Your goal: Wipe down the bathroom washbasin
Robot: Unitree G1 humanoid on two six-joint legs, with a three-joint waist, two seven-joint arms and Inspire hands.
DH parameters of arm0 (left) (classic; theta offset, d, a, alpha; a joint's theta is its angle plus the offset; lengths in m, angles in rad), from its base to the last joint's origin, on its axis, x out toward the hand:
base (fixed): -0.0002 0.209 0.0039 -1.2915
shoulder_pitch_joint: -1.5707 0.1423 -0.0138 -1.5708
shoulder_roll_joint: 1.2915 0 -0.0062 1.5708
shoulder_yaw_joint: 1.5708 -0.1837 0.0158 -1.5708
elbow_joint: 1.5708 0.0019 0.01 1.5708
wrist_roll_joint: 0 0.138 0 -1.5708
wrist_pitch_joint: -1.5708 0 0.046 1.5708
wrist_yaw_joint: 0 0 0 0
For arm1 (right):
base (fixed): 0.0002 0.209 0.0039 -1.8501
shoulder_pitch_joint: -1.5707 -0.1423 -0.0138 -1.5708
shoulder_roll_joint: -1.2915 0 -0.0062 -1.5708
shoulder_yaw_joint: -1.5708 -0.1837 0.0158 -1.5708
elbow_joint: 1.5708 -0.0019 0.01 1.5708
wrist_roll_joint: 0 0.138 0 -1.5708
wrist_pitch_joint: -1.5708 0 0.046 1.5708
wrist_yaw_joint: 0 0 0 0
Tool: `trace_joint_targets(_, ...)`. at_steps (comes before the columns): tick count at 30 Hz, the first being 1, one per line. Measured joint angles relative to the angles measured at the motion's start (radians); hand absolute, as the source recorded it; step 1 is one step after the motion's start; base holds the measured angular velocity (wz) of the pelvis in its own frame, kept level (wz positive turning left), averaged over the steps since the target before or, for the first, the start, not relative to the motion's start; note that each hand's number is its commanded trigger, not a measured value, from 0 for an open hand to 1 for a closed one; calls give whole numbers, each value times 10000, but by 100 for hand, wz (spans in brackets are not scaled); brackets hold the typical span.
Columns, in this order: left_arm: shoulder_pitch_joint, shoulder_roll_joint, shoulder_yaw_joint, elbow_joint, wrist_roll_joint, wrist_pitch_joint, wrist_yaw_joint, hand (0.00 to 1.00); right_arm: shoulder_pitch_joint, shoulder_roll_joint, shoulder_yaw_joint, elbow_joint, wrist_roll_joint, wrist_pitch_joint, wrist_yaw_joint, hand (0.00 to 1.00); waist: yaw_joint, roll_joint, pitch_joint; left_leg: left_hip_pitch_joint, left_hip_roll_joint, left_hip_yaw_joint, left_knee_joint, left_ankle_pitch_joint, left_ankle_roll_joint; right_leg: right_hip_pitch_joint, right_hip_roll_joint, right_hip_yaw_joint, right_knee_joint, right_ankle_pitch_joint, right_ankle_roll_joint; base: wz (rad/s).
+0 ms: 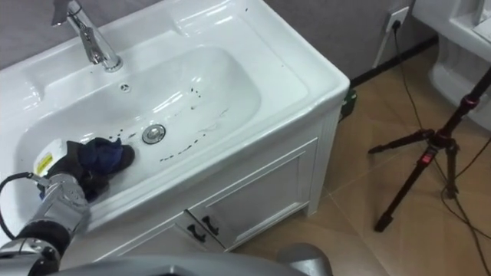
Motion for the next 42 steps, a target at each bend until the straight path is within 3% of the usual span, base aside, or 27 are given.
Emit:
trace_joint_targets(6, 76, -50, -464, -330, 119, 82, -17, 100, -78, 29, 218, 7, 62, -219, -65, 0, -70, -61, 7, -173, -67, -48, 62, -21, 39, -191, -96, -3, 75, -108, 72, 4)
trace_joint_targets(12, -1000, -212, -1568, -272, -125, 113, -644, 100, -811, -1, 875, 432, 523, -673, 8, 0, -173, -256, 128, -838, -228, -151, 216, 46, 167, -749, -278, -1, 202, -25, 169, 6)
trace_joint_targets(16, -1725, -594, -2572, -361, -489, 109, -960, 100, -1442, -17, 1144, 718, 450, -949, 20, 0, -700, -322, 220, -1100, -328, -226, 158, 96, 255, -974, -372, -37, 144, 29, 258, 5)
trace_joint_targets(21, -2504, -1226, -3424, -483, -529, -47, -1059, 100, -1682, -5, 1313, 776, 475, -949, 11, 0, -1093, -314, 246, -1281, -380, -42, 148, 93, 309, -1270, -407, 15, 177, 8, 310, -9)
trace_joint_targets(26, -2910, -1281, -3996, -630, -1665, -25, -1274, 100, -1938, 2, 1554, 1145, 539, -985, 84, 0, -1522, -330, 268, -1343, -390, 157, 253, 96, 309, -1242, -471, -6, 42, -13, 378, 4)
trace_joint_targets(29, -3071, -1296, -4426, -670, -1692, 28, -1274, 100, -2046, -25, 1554, 1300, 559, -942, 52, 0, -1714, -338, 272, -1427, -428, 170, 307, 110, 334, -1247, -622, -263, 5, -35, 446, 26)
trace_joint_targets(33, -3091, -1338, -4914, -972, -1899, 175, -1275, 100, -2146, -21, 1562, 1331, 546, -938, 3, 0, -1727, -330, 276, -1495, -420, 200, 299, 134, 374, -1227, -699, -323, -7, -32, 485, 10)
trace_joint_targets(36, -3092, -1345, -5498, -1487, -2014, 469, -1320, 100, -2203, -69, 1563, 1258, 702, -726, 17, 0, -1759, -172, 281, -1587, -422, 247, 287, 145, 395, -1219, -729, -372, -184, 39, 547, 12)
trace_joint_targets(41, -3089, -1394, -6147, -2194, -2093, 751, -1682, 100, -2431, -345, 1560, 1142, 1242, -610, -23, 0, -1961, 499, 306, -1556, -562, 249, 161, 207, 501, -1175, -882, -410, -105, 26, 660, 2)
trace_joint_targets(42, -3096, -1408, -6180, -2220, -2093, 751, -1693, 100, -2477, -346, 1561, 1150, 1294, -631, -36, 0, -1983, 522, 300, -1545, -586, 259, 184, 216, 514, -1206, -921, -414, -49, -1, 669, 0)
